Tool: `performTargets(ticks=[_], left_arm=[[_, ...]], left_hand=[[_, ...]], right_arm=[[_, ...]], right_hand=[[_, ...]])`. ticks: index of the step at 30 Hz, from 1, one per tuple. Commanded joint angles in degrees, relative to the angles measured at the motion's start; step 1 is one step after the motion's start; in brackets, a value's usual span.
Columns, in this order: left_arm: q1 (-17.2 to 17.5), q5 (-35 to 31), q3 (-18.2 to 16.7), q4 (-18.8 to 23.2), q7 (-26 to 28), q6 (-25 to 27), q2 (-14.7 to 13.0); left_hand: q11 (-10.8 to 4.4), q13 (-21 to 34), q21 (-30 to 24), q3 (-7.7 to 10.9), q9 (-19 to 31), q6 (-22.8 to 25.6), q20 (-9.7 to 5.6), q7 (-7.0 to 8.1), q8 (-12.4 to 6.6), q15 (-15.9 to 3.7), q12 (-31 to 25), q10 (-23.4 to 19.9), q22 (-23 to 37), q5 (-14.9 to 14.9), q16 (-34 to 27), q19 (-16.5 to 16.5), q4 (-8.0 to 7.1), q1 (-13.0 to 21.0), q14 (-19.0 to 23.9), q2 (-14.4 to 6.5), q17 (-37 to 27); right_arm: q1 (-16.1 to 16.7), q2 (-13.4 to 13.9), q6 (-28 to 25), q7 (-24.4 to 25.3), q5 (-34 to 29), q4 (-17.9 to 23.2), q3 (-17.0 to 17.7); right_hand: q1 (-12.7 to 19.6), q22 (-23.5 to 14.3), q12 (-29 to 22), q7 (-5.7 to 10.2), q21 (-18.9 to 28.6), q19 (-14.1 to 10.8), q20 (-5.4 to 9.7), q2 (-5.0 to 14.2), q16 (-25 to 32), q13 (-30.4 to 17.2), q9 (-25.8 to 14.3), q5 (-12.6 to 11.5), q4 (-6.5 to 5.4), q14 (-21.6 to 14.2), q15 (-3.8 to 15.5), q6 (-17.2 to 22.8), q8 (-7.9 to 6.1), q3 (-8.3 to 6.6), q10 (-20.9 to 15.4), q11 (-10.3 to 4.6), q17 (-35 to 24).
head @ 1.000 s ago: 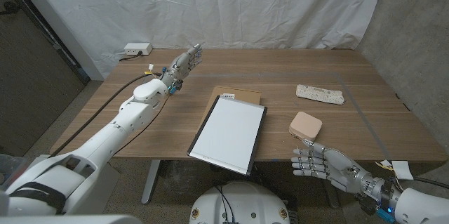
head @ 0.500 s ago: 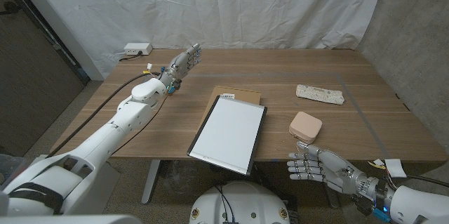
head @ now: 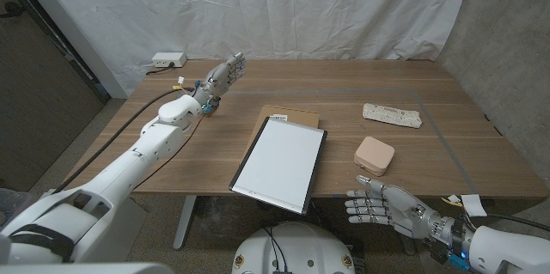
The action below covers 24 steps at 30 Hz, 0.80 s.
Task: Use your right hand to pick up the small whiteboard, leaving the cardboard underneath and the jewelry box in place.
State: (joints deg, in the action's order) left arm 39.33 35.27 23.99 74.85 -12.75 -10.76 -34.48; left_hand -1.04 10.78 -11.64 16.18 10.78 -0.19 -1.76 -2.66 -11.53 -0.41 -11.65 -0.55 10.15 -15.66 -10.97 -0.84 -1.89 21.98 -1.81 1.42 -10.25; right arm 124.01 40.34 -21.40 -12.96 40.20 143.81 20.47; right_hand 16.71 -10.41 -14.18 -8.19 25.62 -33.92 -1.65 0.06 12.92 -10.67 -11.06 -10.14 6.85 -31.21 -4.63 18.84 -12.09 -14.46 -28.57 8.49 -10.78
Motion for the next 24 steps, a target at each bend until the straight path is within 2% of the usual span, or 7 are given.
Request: performTargets(ticks=[1, 11, 21, 24], left_arm=[[0.94, 0.4, -0.46, 0.97, 0.5, -0.2, -0.39], [1.24, 0.54, -0.47, 0.72, 0.28, -0.74, -0.22], [1.74, 0.6, -0.76, 1.71, 0.49, -0.46, -0.89], [1.77, 0.63, -0.79, 1.81, 0.41, -0.26, -1.1]], left_hand=[[0.06, 0.14, 0.11, -0.17, 0.11, 0.01, -1.87, -0.12, 0.18, 0.45, 0.06, 0.1, 0.18, 0.07, 0.21, -0.02, -0.1, 0.67, -0.1, -0.02, -0.33], [0.0, 0.14, 0.12, -0.22, 0.12, 0.06, -1.84, -0.17, 0.16, 0.45, 0.07, 0.13, 0.18, 0.09, 0.2, -0.02, -0.1, 0.68, -0.09, -0.06, -0.34], [0.26, 0.14, 0.11, -0.29, 0.12, 0.07, -1.76, -0.21, 0.15, 0.48, 0.04, 0.07, 0.18, 0.13, 0.19, -0.02, -0.09, 0.7, -0.07, -0.1, -0.34], [-0.07, 0.14, 0.11, -0.32, 0.12, 0.08, -1.75, -0.24, 0.15, 0.47, 0.07, 0.17, 0.18, 0.14, 0.19, -0.02, -0.09, 0.71, -0.07, -0.12, -0.34]], right_arm=[[-1.68, 1.97, -0.7, 0.1, 1.63, -1.2, -1.44], [-2.87, 3.08, 0.22, 0.25, 2.28, -2.17, -3.0], [-5.33, 5.83, -0.63, 0.57, 4.02, -3.65, -6.23], [-5.75, 6.54, -0.64, 0.81, 4.43, -3.91, -7.0]], right_hand=[[0.17, 0.06, 0.09, -0.13, -0.12, -0.51, -0.3, -0.83, -0.06, -0.18, -0.24, -0.12, 0.06, -0.29, -0.4, 0.69, -0.26, 0.28, -0.22, 0.12, -0.12], [0.2, 0.05, 0.14, -0.16, -0.3, -0.57, -0.33, -1.0, -0.19, -0.19, -0.24, -0.2, 0.12, -0.36, -0.37, 0.73, -0.2, 0.37, -0.31, 0.12, -0.11], [0.15, 0.03, 0.22, -0.19, -0.51, -0.67, -0.31, -1.14, -0.32, -0.2, -0.24, -0.29, 0.12, -0.44, -0.48, 0.95, -0.19, 0.49, -0.37, 0.26, -0.13], [0.15, 0.03, 0.24, -0.31, -0.56, -0.7, -0.32, -1.14, -0.37, -0.2, -0.25, -0.31, 0.11, -0.42, -0.42, 1.0, -0.19, 0.51, -0.38, 0.26, -0.14]])
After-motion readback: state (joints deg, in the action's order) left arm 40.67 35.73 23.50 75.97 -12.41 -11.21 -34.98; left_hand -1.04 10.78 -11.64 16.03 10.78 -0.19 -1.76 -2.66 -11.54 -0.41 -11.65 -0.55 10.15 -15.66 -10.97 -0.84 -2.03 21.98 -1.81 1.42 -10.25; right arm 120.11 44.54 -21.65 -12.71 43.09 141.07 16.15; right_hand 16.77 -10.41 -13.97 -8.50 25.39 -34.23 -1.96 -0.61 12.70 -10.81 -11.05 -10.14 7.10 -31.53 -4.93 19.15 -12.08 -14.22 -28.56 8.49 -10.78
